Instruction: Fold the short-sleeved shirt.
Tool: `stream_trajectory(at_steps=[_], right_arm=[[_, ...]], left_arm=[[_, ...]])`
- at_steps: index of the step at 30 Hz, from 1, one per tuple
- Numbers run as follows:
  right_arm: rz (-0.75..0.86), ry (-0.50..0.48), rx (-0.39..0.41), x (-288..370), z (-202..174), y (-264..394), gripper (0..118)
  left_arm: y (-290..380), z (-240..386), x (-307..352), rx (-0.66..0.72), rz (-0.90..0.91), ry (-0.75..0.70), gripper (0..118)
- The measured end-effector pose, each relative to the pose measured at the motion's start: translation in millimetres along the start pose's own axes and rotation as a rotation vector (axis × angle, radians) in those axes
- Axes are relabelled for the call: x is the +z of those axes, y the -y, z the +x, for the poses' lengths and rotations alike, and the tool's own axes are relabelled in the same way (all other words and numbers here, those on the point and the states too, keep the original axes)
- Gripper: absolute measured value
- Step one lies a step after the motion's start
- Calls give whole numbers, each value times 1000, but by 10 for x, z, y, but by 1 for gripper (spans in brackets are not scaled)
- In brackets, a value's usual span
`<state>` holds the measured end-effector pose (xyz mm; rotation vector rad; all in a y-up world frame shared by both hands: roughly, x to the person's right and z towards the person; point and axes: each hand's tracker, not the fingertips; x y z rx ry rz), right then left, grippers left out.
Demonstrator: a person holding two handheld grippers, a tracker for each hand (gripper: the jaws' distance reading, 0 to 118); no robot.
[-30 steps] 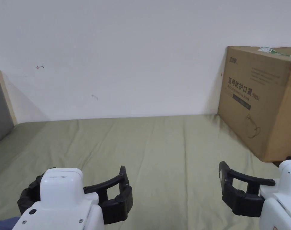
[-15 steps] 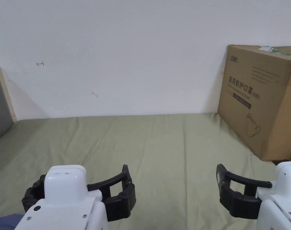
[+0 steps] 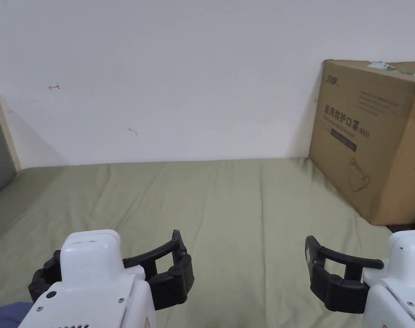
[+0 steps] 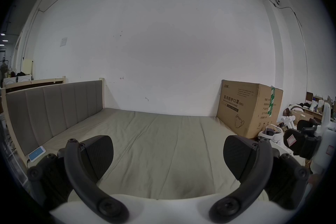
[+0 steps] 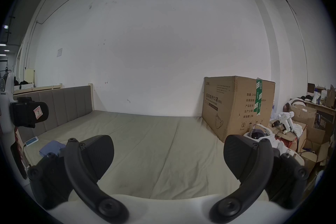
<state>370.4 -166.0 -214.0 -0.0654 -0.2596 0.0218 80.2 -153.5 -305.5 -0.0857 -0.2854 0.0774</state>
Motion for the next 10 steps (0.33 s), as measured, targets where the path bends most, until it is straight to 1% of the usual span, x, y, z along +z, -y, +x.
stream_trajectory(at_steps=[4,8,10], right_arm=[[-5,0,-4,-6,0,4,118],[-10,-1,-4,-18,3,11,118],[-10,1,-1,-23,2,18,118]], left_arm=[[-17,22,-18,7,6,-29,118],[-4,40,-42,-14,-1,-51,118],[-1,26,-44,-1,-9,-38,118]])
